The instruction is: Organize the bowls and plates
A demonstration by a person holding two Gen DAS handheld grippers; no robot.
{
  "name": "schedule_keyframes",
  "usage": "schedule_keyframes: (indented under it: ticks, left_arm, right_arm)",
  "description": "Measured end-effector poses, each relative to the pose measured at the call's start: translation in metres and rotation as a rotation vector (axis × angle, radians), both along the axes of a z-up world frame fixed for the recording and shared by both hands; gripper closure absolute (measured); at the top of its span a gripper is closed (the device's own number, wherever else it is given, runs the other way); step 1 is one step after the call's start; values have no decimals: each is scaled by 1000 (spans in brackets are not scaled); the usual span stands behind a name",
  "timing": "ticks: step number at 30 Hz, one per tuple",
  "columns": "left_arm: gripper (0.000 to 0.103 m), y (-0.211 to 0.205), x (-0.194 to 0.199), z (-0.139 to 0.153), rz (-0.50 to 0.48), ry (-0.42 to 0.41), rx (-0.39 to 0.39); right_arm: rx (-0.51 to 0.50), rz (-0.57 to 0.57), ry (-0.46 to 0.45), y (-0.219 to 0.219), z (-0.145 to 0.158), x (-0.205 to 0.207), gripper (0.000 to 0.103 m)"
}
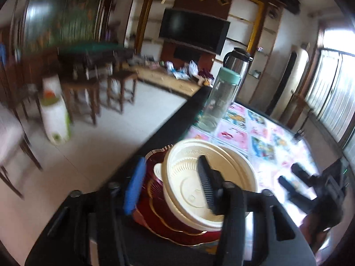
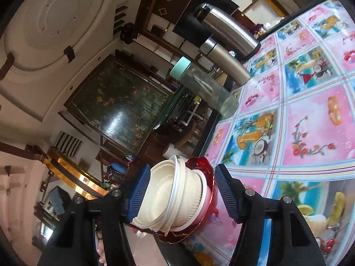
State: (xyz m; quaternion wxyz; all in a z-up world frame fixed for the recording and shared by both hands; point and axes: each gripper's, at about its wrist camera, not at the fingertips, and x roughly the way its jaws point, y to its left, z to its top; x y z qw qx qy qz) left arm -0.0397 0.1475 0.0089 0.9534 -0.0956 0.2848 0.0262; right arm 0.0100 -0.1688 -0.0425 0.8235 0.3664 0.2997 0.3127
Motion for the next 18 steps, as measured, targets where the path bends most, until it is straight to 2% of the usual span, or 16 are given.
schedule_keyframes:
  ticks: [1, 2, 6, 11, 14, 18]
  left_arm:
    - [31, -8, -7, 5, 12, -32, 59]
    - [29, -14, -13, 10, 24, -60, 102]
    - [16, -32, -28, 23, 27, -130, 135]
    - [16, -50, -30, 24, 6, -110, 160]
    - [16, -53, -34, 21, 20, -106, 149]
    - [16, -49, -33, 15, 38, -61, 128]
  right_arm:
    - [-14, -8, -21, -1, 3, -4, 39]
    - [-29, -19, -46, -3, 7, -9, 39]
    - [-95, -39, -154, -4, 21, -32, 38]
    - [-144, -34, -223, 0, 33, -56, 36]
    - [-174, -17, -249, 6, 40, -67, 36]
    - [-195, 21, -275, 16, 45, -82, 36]
